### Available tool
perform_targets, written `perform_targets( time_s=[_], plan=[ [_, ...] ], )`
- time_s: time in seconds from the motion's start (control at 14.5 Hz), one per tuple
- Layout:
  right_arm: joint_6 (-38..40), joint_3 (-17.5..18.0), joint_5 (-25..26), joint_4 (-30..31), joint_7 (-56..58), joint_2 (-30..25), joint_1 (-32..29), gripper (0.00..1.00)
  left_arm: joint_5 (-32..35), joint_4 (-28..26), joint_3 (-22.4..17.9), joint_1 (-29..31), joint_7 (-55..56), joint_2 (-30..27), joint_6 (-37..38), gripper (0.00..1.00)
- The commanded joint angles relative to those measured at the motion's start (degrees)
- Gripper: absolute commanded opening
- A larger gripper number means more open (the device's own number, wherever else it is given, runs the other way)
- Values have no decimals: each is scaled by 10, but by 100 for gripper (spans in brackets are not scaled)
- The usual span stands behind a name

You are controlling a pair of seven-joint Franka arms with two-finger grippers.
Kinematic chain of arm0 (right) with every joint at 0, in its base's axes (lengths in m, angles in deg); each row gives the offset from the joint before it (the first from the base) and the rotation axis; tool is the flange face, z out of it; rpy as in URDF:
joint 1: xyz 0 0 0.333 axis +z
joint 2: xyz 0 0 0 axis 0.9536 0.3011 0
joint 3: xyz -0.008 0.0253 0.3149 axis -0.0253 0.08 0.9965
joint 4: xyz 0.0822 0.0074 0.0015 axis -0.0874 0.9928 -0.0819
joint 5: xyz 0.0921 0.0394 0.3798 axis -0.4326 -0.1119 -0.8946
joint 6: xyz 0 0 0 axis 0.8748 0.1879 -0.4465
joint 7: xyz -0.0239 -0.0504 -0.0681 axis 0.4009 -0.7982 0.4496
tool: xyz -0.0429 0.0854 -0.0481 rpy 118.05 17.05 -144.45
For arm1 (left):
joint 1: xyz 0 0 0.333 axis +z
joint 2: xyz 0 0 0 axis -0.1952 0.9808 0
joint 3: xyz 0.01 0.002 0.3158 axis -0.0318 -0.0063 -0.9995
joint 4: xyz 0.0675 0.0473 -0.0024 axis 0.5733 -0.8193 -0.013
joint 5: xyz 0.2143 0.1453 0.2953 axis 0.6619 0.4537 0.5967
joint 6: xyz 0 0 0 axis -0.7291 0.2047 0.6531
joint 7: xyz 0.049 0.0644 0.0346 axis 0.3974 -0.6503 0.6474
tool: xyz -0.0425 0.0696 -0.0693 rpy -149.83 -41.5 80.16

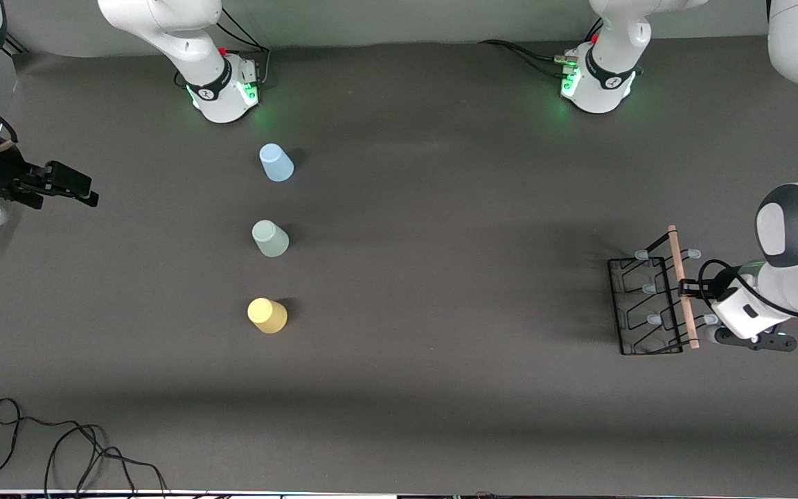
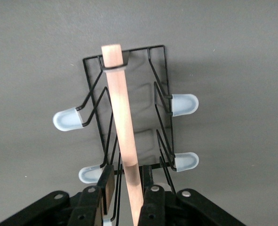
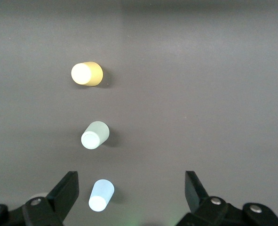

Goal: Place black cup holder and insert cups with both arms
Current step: 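Reach the left gripper down to the black cup holder's wooden handle, then grasp the wooden handle with the left gripper and lift the holder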

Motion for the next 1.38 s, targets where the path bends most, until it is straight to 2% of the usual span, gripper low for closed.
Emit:
perform_targets(
  time_s=[0.0,0.21,0.28,0.34,0.41,0.62,0.9,1.1,1.31],
  plan=[
    [2,-2,10,3,7,-9,3,100,-2,-9,0,-3,-10,6,2,34],
    [2,-2,10,4,9,-10,3,100,-2,-12,0,-2,-11,8,2,32],
    [2,-2,10,4,10,-10,3,100,-2,-11,1,-1,-11,8,3,15],
    [2,-2,10,4,10,-10,2,100,-2,-10,1,0,-16,7,5,3],
    [2,-3,10,4,12,-10,2,100,-3,-9,0,-1,-29,5,7,0],
    [2,-6,10,4,13,-10,2,100,-9,16,1,-2,-27,1,9,0],
    [2,-6,10,4,13,-10,2,100,-42,55,5,-15,41,0,10,0],
    [2,-6,10,4,14,-10,2,100,-42,78,7,-63,152,11,8,0],
    [2,-7,10,4,14,-10,2,100,-58,79,7,-118,223,17,7,0]
  ],
)
